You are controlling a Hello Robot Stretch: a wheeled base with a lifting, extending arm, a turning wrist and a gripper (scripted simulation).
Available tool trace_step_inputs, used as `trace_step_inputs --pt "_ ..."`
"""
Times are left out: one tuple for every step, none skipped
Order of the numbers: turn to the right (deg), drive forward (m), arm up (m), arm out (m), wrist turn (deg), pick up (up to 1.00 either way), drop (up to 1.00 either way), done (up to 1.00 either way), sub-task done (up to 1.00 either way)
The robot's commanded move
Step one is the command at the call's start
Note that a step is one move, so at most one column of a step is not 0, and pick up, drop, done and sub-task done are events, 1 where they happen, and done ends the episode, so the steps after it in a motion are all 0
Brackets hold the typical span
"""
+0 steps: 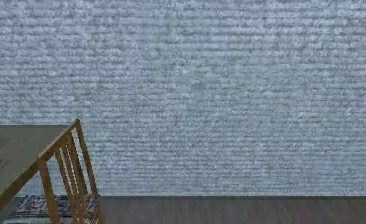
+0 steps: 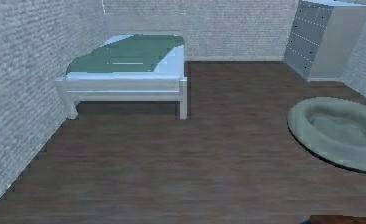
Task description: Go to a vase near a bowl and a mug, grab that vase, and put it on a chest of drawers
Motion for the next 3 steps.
trace_step_inputs --pt "0.0 0.15 0.00 0.00 0.0 0.00 0.00 0.00 0.00" --pt "-45.0 0.00 0.00 0.00 0.0 0.00 0.00 0.00 0.00" --pt "-39.0 0.00 0.00 0.00 0.0 0.00 0.00 0.00 0.00"
